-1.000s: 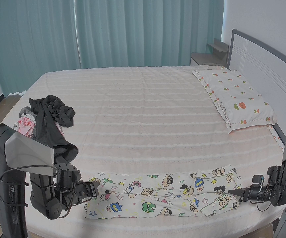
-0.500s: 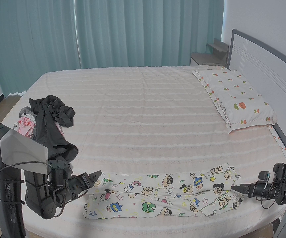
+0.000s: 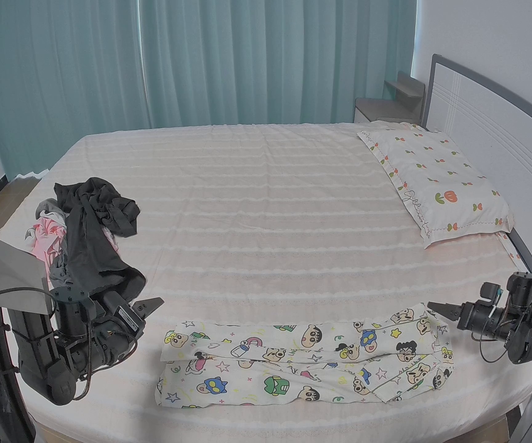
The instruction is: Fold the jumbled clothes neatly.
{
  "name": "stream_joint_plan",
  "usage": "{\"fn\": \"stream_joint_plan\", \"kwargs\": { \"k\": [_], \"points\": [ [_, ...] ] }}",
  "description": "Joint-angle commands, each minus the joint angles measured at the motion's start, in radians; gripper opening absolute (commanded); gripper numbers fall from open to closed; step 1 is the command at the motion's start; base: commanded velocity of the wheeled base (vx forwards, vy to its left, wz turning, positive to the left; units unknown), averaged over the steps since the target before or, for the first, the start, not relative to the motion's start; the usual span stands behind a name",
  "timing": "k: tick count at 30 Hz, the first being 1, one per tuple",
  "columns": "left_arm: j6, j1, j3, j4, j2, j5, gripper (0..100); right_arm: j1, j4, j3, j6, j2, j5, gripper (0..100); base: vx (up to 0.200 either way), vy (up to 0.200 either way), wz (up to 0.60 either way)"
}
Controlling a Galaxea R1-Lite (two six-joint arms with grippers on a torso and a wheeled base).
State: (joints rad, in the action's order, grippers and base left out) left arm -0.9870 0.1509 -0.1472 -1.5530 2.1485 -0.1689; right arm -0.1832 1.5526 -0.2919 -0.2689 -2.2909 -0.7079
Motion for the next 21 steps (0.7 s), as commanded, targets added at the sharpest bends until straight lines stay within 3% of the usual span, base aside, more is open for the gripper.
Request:
{"fn": "stream_joint_plan", "kwargs": {
  "k": [1,11,21],
  "points": [
    [-0.036,0.004,0.005,-0.010,-0.041,0.000,100,0.068,0.018,-0.073,-0.015,-0.084,0.024,100,0.000,0.000,0.00],
    [-0.045,0.033,0.011,-0.010,-0.032,0.035,100,0.044,0.018,-0.087,-0.013,-0.154,0.028,100,0.000,0.000,0.00],
    [-0.045,0.042,0.018,-0.010,-0.032,0.042,100,0.077,0.018,-0.036,0.004,-0.133,0.028,100,0.000,0.000,0.00]
  ]
}}
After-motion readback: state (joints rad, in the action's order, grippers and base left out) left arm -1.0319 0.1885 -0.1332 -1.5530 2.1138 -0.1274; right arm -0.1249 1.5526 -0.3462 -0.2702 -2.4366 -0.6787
